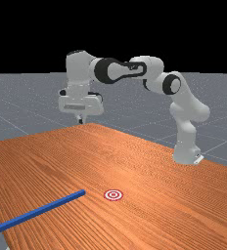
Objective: Pull the pivot to the target area
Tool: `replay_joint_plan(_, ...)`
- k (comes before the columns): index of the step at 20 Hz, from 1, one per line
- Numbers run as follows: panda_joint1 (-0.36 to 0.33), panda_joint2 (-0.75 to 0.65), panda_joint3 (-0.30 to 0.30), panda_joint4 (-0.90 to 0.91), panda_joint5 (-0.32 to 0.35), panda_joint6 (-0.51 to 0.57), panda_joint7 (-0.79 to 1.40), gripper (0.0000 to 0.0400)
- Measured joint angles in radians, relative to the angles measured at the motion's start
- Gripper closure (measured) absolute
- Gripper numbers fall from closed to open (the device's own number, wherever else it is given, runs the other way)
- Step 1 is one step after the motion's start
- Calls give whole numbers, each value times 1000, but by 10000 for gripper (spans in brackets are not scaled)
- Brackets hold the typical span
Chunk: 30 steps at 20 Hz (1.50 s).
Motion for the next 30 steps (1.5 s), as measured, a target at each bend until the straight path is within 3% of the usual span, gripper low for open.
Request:
replay_joint_plan(7,0,-12,3,-33,-5,27,-28,400)
replay_joint_plan(8,7,-81,0,-191,2,179,-3,400)
replay_joint_plan(10,10,-93,1,-292,3,284,-3,400)
replay_joint_plan(11,7,-144,11,-470,26,546,-21,400)
replay_joint_plan(13,7,-136,15,-551,30,650,-24,400)
replay_joint_plan(15,9,-122,13,-585,27,683,-20,400)
replay_joint_plan(16,13,-81,6,-513,13,566,-7,400)
replay_joint_plan(18,12,-8,5,-440,7,499,-2,400)
replay_joint_plan(20,11,41,6,-438,8,535,-2,400)
replay_joint_plan(21,9,95,7,-381,7,497,-1,400)
replay_joint_plan(22,-13,71,36,-480,50,621,-35,400)
replay_joint_plan(23,-17,88,41,-480,54,636,-39,400)
replay_joint_plan(24,4,148,13,-387,15,547,-5,400)
replay_joint_plan(27,-1,245,15,-265,15,493,-2,400)
replay_joint_plan(28,7,212,6,-345,32,597,60,400)
replay_joint_plan(30,-3,348,8,-89,34,480,85,400)
